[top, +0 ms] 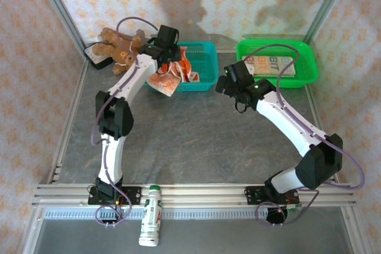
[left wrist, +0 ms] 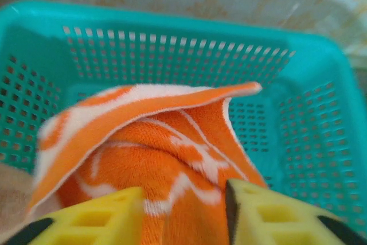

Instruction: Fold and stack the towels

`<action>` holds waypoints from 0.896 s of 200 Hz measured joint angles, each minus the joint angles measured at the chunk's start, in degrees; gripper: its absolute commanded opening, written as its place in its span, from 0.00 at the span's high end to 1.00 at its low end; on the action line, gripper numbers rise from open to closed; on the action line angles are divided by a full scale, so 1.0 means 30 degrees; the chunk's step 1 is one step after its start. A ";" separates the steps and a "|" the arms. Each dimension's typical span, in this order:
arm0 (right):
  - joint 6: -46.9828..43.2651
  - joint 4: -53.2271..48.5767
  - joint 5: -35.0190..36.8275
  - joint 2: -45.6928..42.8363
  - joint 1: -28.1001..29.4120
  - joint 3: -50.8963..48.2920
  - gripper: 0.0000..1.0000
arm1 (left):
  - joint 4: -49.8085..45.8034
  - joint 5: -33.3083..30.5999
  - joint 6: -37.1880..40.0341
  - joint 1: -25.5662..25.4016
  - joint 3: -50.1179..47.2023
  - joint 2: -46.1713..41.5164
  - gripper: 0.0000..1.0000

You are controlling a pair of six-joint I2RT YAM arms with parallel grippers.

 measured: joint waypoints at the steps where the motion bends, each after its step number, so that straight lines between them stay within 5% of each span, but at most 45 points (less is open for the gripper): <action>1: 0.0000 0.0000 0.0000 0.0000 0.0000 -0.0007 0.01 | -0.0015 0.0000 0.0007 0.0000 0.0029 0.0058 0.52; 55: 0.0007 0.0000 0.0007 0.0007 0.0000 -0.0364 0.01 | -0.1056 0.0058 0.0379 0.0022 0.0393 0.1209 0.46; 179: 0.0124 0.0000 -0.0087 0.0838 0.0000 -0.0364 0.01 | -0.0423 0.2164 0.0437 -0.1173 0.0138 0.1661 0.53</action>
